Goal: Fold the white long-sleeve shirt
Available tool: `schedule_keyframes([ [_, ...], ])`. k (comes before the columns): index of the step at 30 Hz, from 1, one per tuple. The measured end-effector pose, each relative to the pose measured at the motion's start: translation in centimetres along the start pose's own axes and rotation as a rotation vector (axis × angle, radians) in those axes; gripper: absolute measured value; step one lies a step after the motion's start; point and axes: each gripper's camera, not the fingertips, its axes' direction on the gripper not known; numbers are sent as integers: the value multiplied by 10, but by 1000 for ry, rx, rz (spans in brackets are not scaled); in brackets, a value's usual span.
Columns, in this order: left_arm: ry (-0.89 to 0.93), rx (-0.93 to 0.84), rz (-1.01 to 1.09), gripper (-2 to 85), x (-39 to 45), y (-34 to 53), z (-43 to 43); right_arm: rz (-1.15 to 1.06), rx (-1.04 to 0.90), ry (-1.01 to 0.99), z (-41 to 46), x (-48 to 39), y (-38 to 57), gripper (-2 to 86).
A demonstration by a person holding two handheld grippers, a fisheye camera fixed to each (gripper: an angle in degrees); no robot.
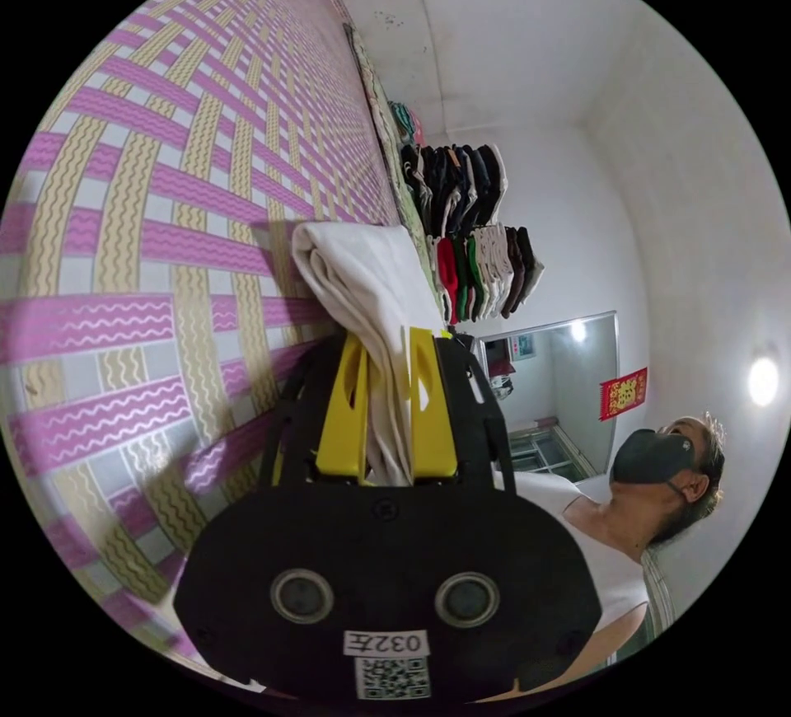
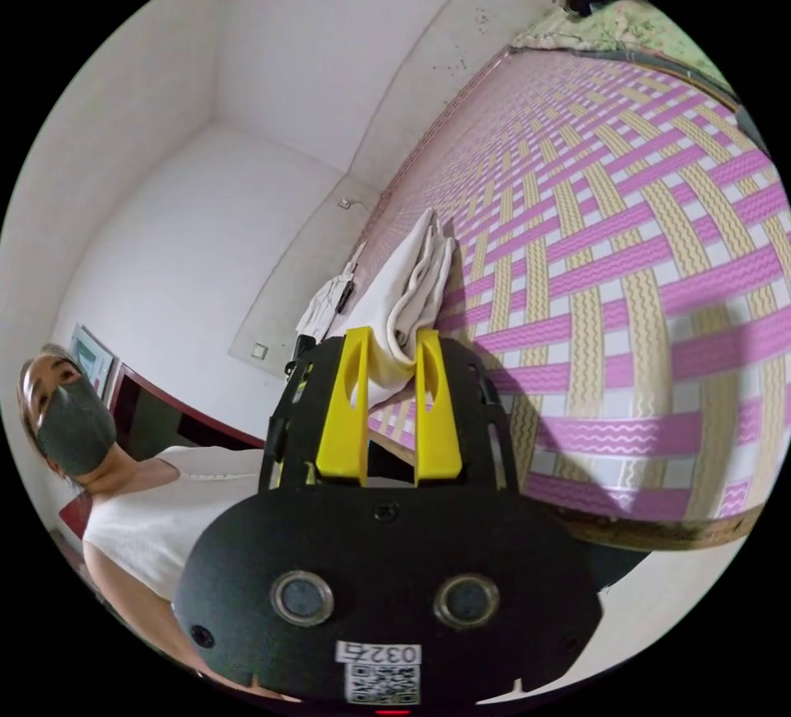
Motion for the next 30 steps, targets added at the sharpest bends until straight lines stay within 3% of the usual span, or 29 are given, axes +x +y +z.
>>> schedule_keyframes([
  [9,42,23,-15,18,18,-4,10,-56,36,8,0,-16,22,76],
  [14,-125,-88,131,12,83,-64,41,-154,41,123,-11,-42,0,71],
  [19,-166,-103,283,12,151,-135,76,-254,166,228,-39,-80,-21,72],
  [22,-99,-83,192,21,151,-182,88,-92,173,166,-56,-50,-34,80],
  [25,-228,-17,48,25,118,-211,81,0,226,288,-73,-27,-16,82],
  [30,-250,-28,82,12,109,-190,82,-105,188,395,-71,-39,10,52],
])
